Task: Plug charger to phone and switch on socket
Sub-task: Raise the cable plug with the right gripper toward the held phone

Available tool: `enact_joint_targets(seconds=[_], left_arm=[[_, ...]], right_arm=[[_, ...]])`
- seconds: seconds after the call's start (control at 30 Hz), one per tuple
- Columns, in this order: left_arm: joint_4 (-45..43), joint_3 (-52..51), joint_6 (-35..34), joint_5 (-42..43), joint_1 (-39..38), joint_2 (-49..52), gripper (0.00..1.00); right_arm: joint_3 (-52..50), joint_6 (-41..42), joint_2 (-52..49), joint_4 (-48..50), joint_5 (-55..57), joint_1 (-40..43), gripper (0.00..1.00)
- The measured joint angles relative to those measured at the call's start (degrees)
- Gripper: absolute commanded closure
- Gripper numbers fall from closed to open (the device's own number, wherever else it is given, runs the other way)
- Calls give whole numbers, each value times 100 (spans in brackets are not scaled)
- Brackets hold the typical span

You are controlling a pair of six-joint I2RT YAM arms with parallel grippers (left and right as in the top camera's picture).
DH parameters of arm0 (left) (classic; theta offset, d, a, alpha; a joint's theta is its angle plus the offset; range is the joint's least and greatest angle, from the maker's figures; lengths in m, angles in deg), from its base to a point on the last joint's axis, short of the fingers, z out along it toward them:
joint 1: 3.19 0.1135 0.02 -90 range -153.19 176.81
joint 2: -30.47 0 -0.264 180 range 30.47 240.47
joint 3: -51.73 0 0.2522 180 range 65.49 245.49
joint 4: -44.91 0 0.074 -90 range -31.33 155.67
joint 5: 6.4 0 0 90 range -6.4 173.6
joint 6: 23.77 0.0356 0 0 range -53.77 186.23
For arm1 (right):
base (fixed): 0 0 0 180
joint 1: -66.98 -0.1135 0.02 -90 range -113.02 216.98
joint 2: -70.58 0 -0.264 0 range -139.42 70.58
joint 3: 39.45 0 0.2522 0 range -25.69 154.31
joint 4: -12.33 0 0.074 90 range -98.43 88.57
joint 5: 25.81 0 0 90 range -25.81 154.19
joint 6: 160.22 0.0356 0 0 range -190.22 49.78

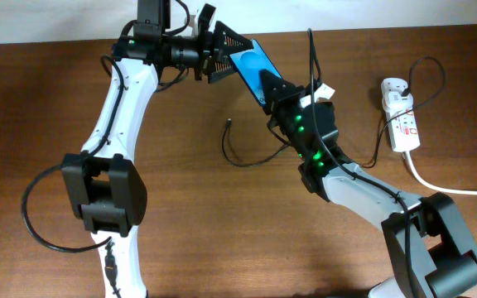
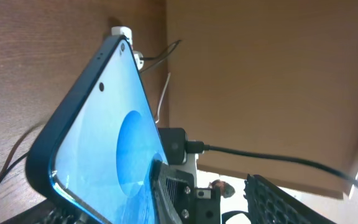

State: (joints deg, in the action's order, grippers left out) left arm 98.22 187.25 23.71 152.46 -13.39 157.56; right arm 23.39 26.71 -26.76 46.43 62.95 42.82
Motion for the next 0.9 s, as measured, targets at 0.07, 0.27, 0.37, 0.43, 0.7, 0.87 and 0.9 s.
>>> enact_joint_targets(seconds=[0.07, 0.27, 0.37, 0.43, 0.7, 0.87, 0.9], left_arm=[[-2, 0, -133, -153, -20, 0, 30], [-229, -7, -511, -498, -170, 4, 44], [-256, -7, -603, -535, -175, 7, 48], [-254, -7, -640, -586, -175, 7, 57], [-256, -11, -675, -745, -260, 15, 68], [-306, -22, -708, -693, -254, 28, 100], [-354, -20, -752, -629, -238, 31, 100]], right_arm=[[0, 15, 0, -28, 70, -28, 96], [44, 37, 0, 2, 210, -66, 96], [59, 35, 0, 2, 210, -66, 96], [63, 39, 0, 4, 245, -85, 96], [138, 42, 0, 20, 297, -111, 96], [166, 363, 2, 66, 358, -111, 96], [175, 544, 2, 76, 361, -129, 96]])
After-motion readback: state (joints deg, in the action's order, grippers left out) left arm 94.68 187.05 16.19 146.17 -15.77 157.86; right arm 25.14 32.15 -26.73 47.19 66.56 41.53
